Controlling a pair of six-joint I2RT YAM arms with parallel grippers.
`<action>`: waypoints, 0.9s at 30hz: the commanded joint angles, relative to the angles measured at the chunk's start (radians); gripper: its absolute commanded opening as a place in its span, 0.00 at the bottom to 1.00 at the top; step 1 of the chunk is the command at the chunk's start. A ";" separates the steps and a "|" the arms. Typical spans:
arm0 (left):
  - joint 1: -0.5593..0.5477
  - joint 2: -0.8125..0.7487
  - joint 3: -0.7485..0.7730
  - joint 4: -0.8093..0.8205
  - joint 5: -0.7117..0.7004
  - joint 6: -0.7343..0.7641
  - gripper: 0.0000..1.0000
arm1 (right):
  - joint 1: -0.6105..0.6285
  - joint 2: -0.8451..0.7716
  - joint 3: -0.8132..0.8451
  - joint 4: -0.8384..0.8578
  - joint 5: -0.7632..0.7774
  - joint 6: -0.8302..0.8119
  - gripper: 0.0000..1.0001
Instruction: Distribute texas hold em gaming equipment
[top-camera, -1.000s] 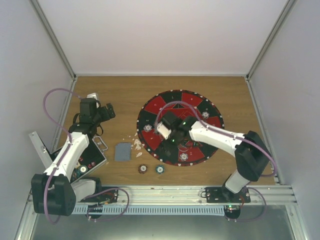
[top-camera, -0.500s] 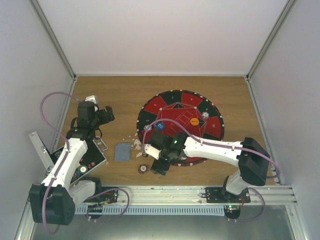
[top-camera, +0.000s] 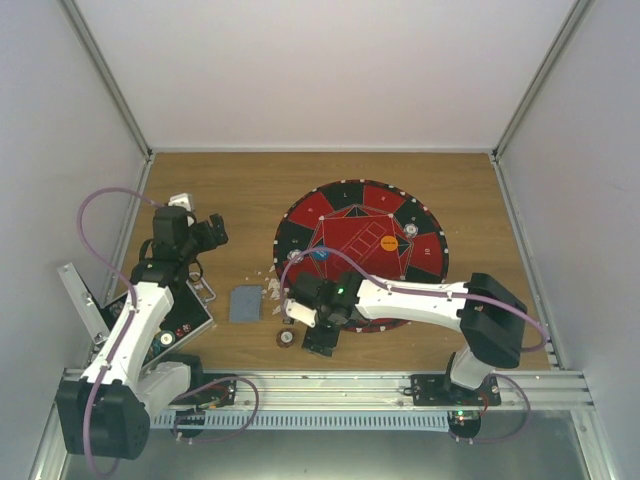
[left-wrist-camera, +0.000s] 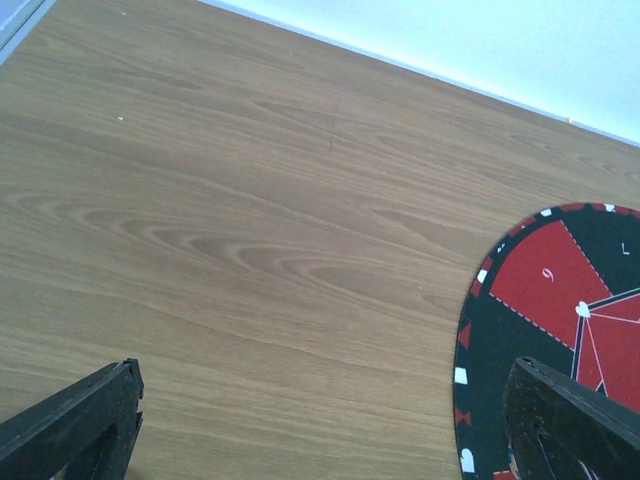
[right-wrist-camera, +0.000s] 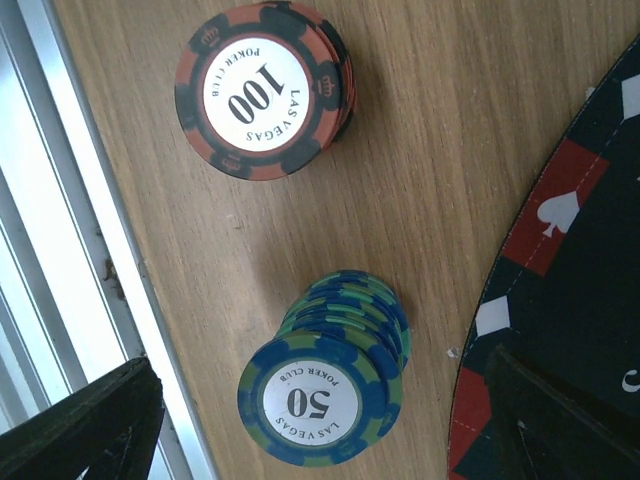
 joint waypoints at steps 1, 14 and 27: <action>0.000 -0.027 -0.017 0.009 0.000 0.005 0.99 | 0.015 0.029 -0.008 -0.006 0.028 -0.018 0.88; 0.001 -0.030 -0.028 0.011 0.005 0.001 0.99 | 0.018 0.077 0.005 -0.020 0.035 -0.014 0.76; 0.000 -0.036 -0.035 0.010 0.004 0.000 0.99 | 0.019 0.090 0.004 -0.023 0.031 -0.010 0.60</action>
